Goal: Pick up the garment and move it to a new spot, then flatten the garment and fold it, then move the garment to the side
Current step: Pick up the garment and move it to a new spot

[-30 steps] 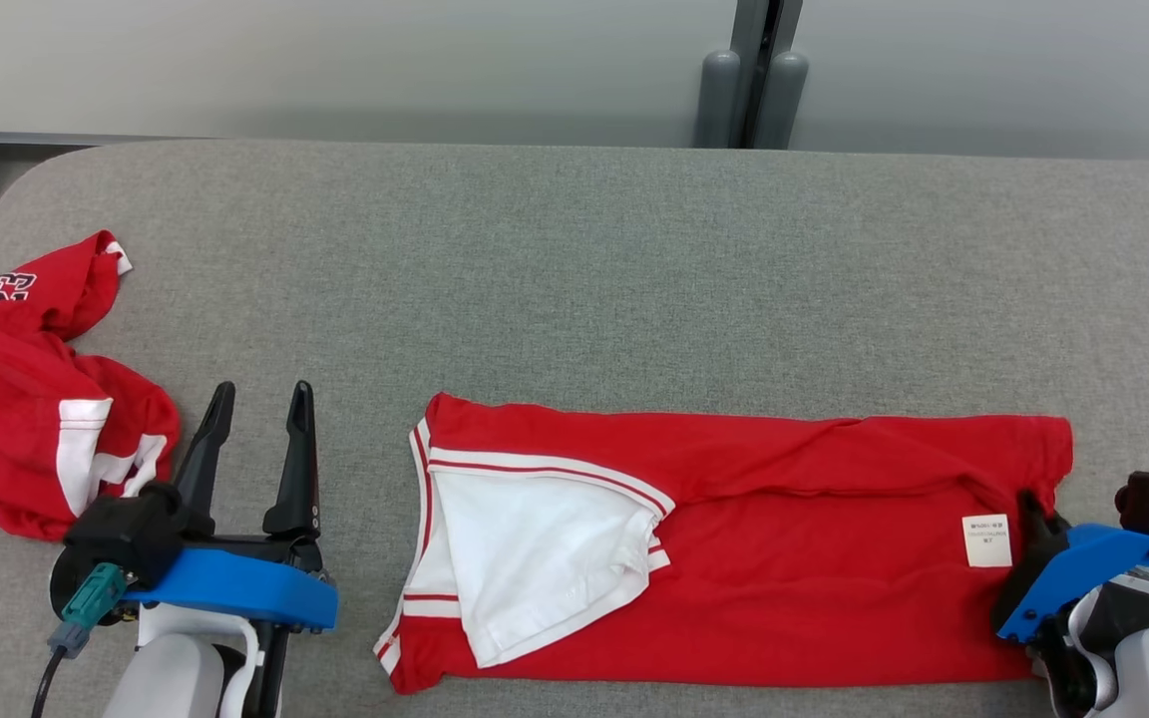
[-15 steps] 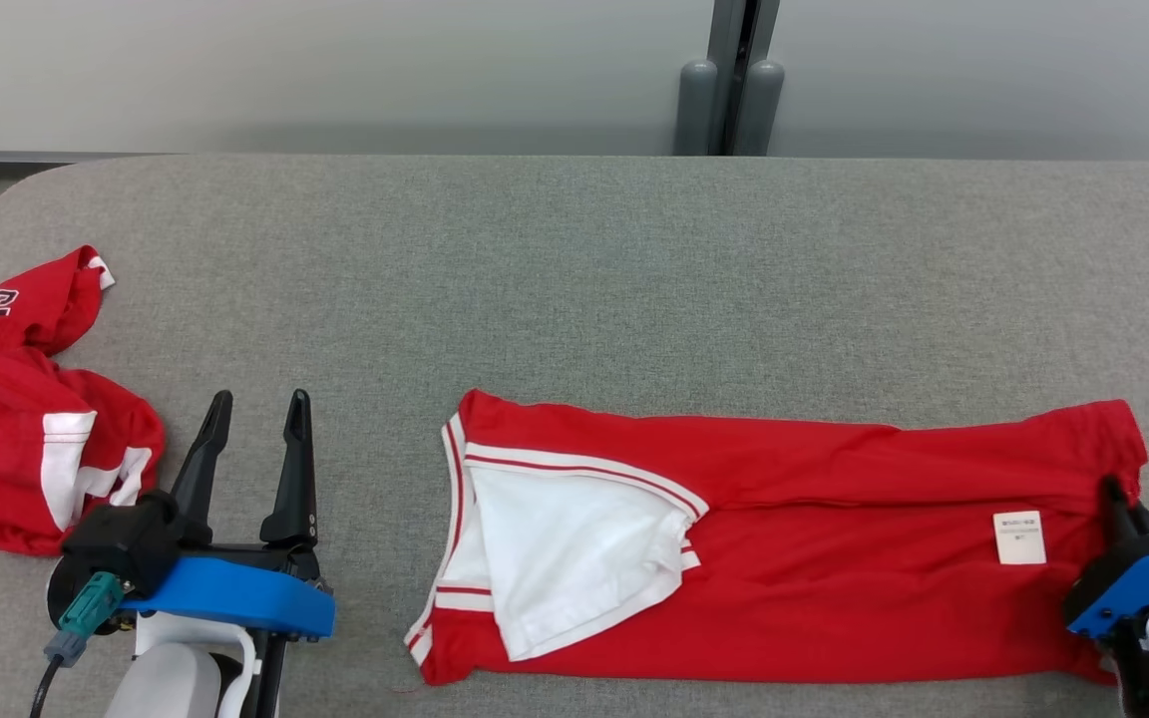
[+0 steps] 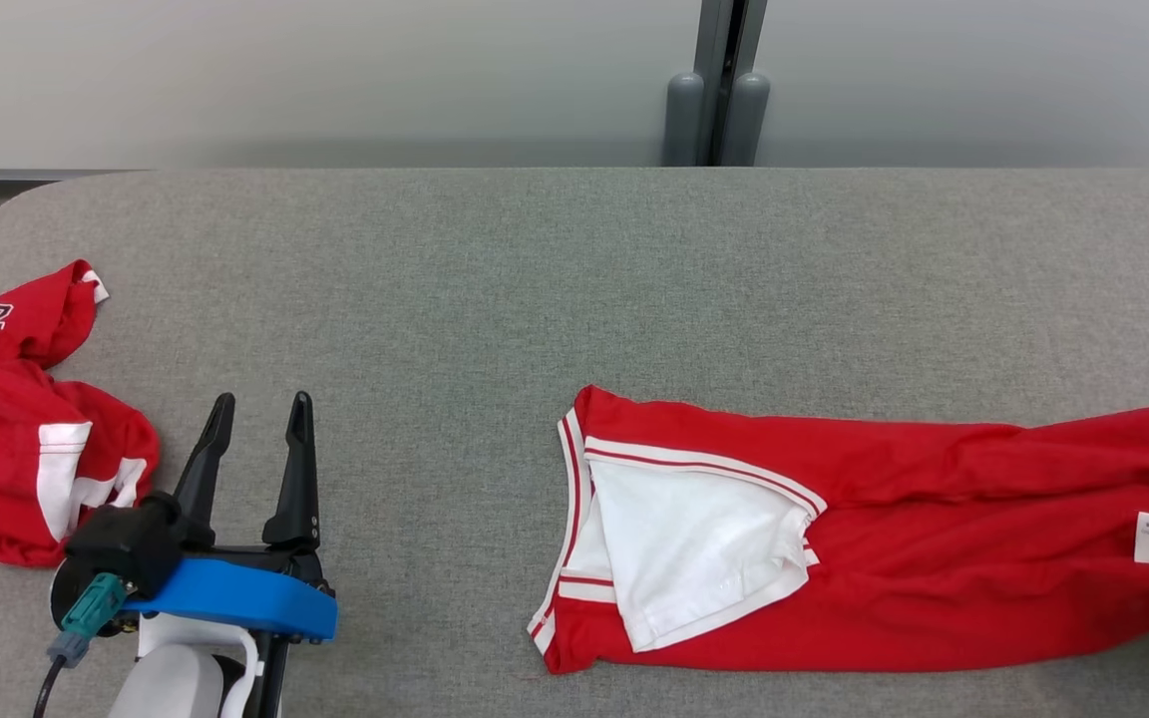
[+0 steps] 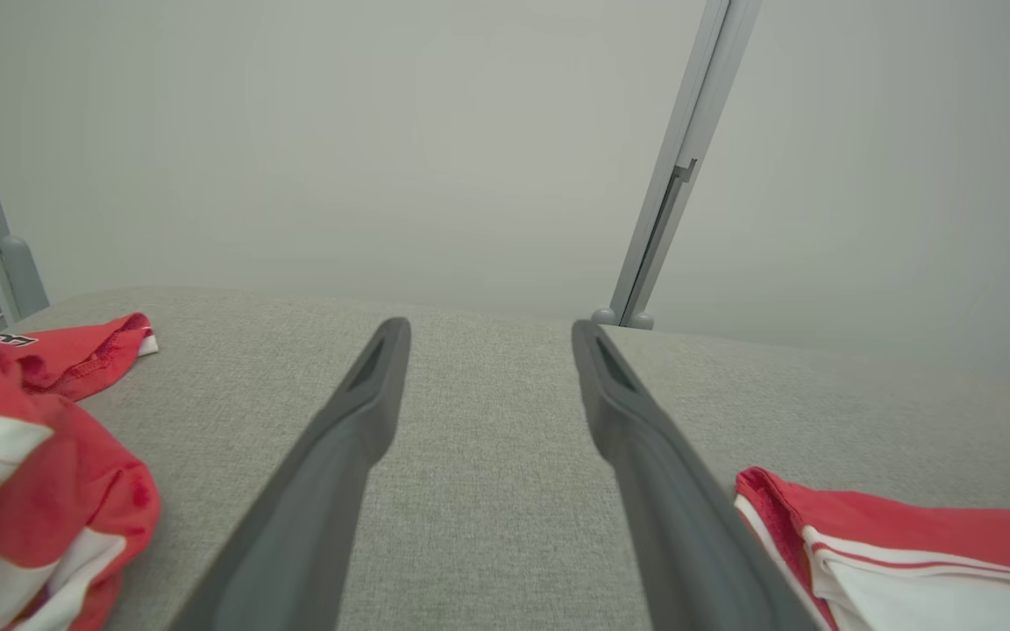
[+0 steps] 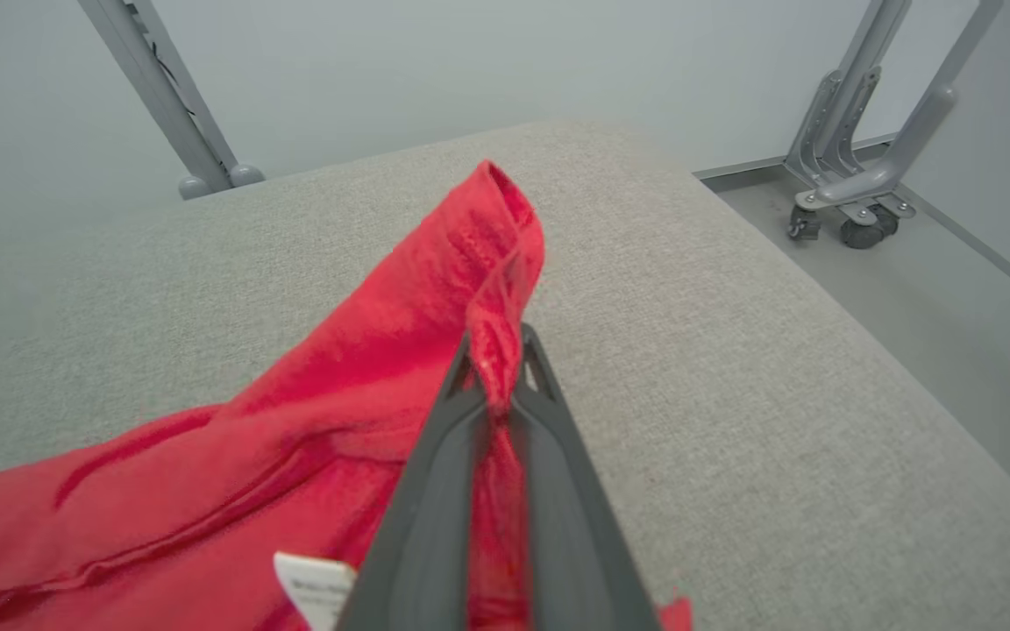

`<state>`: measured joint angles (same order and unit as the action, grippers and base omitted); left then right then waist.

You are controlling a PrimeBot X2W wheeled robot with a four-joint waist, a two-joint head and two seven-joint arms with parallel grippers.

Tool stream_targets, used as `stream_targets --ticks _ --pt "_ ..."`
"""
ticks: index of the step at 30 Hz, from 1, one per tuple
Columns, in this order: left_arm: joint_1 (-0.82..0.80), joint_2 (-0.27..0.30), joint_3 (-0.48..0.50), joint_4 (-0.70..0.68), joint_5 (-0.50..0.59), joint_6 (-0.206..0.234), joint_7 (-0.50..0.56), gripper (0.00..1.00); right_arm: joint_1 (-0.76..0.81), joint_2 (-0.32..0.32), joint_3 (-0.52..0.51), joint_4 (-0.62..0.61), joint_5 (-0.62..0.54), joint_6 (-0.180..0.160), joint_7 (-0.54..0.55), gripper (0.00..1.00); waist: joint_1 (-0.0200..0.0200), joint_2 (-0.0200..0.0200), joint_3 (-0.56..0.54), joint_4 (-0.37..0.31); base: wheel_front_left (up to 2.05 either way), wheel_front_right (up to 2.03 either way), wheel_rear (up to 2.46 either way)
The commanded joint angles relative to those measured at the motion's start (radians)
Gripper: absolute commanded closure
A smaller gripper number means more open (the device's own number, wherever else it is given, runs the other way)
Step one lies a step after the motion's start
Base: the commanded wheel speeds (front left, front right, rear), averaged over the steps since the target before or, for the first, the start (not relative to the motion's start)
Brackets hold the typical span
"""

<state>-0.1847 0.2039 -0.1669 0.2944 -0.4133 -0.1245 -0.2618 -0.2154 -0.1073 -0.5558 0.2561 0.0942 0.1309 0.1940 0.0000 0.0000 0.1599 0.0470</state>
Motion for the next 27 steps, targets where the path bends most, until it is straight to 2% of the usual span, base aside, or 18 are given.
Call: stream_targets --ticks 1,7,8,13,19,27 --pt "0.008 -0.002 0.003 0.002 -0.002 -0.009 -0.004 0.00 0.023 0.018 0.027 -0.042 0.007 0.000 0.019 1.00 0.0000 0.0000 -0.005 -0.002 0.00 0.00 0.00" --pt "0.010 -0.006 0.002 0.006 -0.007 -0.008 -0.004 0.00 0.081 0.052 0.199 -0.160 0.047 0.000 0.071 1.00 0.0000 0.0000 -0.016 -0.003 0.00 0.00 0.00" --pt "0.010 -0.006 0.002 0.006 -0.007 -0.008 -0.004 0.00 0.081 0.052 0.199 -0.160 0.047 0.000 0.071 1.00 0.0000 0.0000 -0.016 -0.003 0.00 0.00 0.00" --pt "0.007 -0.011 -0.005 0.010 -0.006 -0.008 -0.004 0.00 0.101 0.057 0.397 -0.199 0.083 0.000 0.098 1.00 0.0000 0.0000 -0.025 0.006 0.00 0.00 0.00" --pt "0.004 -0.013 -0.019 0.016 -0.011 -0.009 -0.004 0.00 0.048 0.056 0.631 -0.139 0.124 0.000 0.096 1.00 0.0000 0.0000 -0.035 0.031 0.00 0.00 0.00" --pt "0.006 -0.011 -0.032 0.021 -0.017 -0.009 -0.004 0.00 -0.085 0.056 0.821 0.050 0.198 0.000 0.055 1.00 0.0000 0.0000 -0.041 0.068 0.00 0.00 0.00"
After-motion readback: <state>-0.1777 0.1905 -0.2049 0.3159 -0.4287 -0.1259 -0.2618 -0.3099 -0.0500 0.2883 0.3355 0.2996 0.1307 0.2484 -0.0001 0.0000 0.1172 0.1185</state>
